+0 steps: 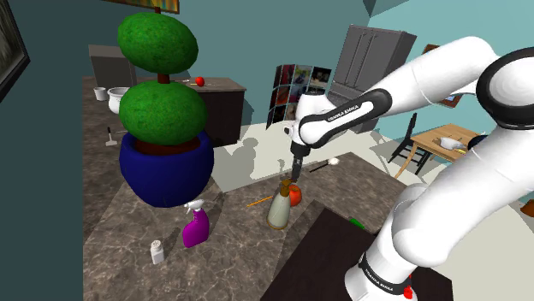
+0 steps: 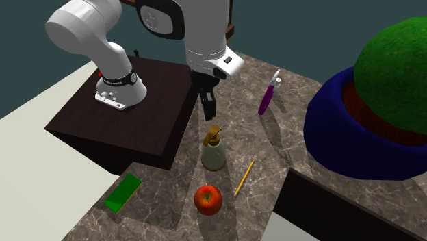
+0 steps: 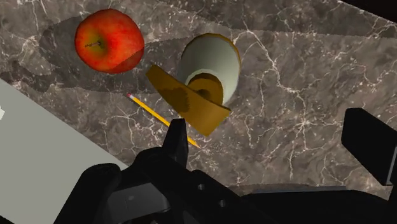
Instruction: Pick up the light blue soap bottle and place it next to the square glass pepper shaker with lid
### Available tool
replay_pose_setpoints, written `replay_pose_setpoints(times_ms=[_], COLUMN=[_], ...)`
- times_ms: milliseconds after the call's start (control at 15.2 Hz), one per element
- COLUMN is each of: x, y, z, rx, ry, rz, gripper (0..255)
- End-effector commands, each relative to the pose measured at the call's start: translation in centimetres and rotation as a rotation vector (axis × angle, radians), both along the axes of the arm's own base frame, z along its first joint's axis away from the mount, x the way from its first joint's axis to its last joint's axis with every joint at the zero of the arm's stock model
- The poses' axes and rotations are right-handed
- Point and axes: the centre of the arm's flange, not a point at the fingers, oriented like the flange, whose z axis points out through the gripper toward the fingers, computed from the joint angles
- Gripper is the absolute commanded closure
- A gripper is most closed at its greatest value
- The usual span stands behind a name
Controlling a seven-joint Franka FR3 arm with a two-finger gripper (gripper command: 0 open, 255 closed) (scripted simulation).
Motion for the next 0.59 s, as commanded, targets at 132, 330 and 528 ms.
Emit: replay_pose_setpoints(times_ms=[132,330,528], x=[2.2,3.3,3.3], y=[-1.7,-2.6,-2.6], z=[-4.6,-6.8,-8.4], rx=[-0.003,-0.003,-0.003], ry=[-0.001,-0.001,-0.001], rz=[0.086,0.128,0.128], gripper=[0,0,0])
